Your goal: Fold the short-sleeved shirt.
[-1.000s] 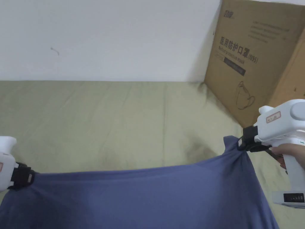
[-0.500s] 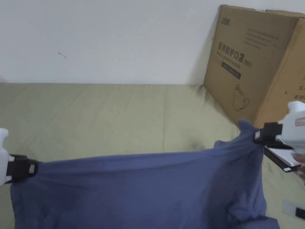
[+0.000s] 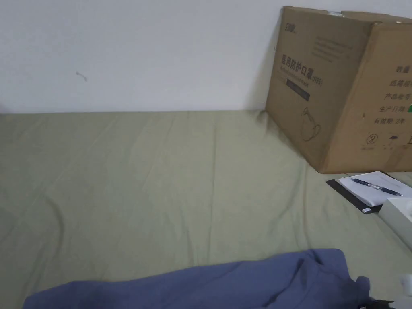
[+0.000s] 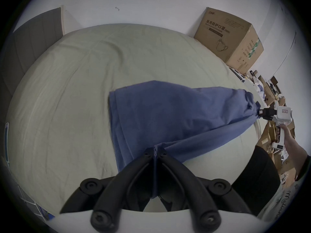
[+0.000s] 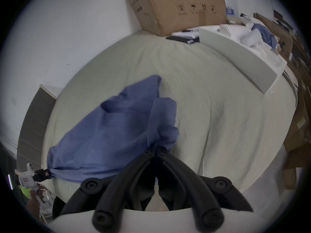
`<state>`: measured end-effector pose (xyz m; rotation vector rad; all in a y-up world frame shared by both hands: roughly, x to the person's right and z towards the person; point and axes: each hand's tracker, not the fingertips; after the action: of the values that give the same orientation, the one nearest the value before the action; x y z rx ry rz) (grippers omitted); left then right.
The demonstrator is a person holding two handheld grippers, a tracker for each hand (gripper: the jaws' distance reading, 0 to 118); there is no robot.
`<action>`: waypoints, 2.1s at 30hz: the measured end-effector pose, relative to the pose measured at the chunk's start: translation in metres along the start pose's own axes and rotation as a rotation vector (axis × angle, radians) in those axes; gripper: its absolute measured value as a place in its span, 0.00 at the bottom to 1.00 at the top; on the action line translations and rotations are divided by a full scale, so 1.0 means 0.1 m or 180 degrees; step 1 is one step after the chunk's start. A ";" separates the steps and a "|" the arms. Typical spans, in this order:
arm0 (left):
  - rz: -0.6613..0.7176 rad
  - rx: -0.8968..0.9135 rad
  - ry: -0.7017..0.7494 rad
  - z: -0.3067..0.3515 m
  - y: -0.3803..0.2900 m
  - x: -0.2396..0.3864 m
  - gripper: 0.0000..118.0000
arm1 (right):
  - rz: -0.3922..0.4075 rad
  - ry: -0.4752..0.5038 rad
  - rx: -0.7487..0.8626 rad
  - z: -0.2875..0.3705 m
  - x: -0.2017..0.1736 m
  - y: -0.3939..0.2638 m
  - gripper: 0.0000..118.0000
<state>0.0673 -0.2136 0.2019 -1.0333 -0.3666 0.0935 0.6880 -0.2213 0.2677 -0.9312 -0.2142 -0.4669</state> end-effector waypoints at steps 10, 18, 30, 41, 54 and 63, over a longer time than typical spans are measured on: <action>-0.0210 0.0211 0.0445 0.27 0.08 0.13 0.94 | 0.0562 -0.0352 0.0081 0.16 -0.28 0.06 0.93; 0.0289 0.2093 0.0049 1.62 0.20 0.64 0.98 | 0.0968 0.0456 0.1368 1.58 -1.16 -0.03 0.97; -0.0381 0.2991 0.0774 1.70 -0.21 1.39 0.00 | 0.1143 0.0626 0.3595 1.98 -2.01 -0.96 0.00; -0.0054 0.1778 -0.0385 1.82 0.37 0.61 0.00 | 0.1457 0.0953 0.2901 2.11 -2.14 -0.96 0.00; 0.1633 -0.0055 -0.1760 0.03 0.44 -1.34 1.00 | 0.1510 0.0889 0.2061 1.79 -2.27 -0.79 0.00; 0.2067 -0.0308 -0.2856 -0.76 0.46 -1.40 1.00 | 0.1722 0.0841 0.1815 1.49 -2.43 -0.72 0.00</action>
<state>-0.0334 -0.2867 0.0923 -1.1317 -0.8338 1.1564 0.4432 -0.0659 0.3164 -0.3336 0.1451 -0.0119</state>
